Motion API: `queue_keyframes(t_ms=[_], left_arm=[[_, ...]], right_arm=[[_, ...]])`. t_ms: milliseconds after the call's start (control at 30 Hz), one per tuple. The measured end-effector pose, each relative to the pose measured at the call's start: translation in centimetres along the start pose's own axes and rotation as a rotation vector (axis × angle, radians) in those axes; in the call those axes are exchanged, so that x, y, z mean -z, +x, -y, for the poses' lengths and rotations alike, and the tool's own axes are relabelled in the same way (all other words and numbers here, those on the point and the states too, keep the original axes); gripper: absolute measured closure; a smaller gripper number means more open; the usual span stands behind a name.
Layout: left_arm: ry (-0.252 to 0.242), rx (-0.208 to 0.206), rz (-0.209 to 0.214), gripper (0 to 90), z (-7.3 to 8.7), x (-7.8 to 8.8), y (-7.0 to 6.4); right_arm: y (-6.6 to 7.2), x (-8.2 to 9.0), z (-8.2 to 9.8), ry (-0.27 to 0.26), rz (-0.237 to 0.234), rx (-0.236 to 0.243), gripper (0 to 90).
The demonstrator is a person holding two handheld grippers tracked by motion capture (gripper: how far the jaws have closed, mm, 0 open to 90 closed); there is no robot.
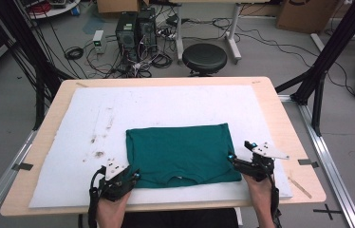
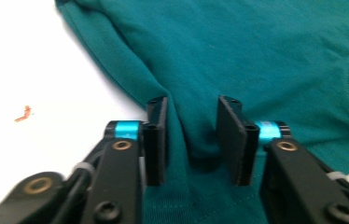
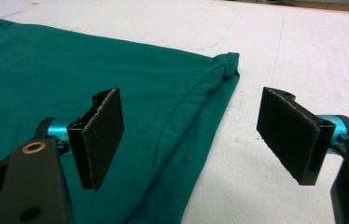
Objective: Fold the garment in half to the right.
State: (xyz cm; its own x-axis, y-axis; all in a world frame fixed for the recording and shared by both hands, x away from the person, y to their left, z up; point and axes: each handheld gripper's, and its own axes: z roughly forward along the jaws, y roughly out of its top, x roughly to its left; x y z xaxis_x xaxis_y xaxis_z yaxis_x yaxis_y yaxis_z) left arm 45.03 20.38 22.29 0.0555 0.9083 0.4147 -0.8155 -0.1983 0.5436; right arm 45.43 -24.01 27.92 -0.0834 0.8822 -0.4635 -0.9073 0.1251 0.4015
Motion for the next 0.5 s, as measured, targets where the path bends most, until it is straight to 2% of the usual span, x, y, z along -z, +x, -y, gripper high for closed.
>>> queue_keyframes(t_ms=[300, 500], left_arm=[[-0.002, -0.005, 0.022, 80.7, -0.01, -0.08, 0.01], [-0.004, -0.009, 0.024, 82.4, -0.01, -0.09, -0.02]], right_arm=[[0.03, -0.06, -0.03, 0.004, 0.0, 0.004, 23.3], [0.1, -0.15, -0.06, 0.013, 0.002, 0.013, 23.4]])
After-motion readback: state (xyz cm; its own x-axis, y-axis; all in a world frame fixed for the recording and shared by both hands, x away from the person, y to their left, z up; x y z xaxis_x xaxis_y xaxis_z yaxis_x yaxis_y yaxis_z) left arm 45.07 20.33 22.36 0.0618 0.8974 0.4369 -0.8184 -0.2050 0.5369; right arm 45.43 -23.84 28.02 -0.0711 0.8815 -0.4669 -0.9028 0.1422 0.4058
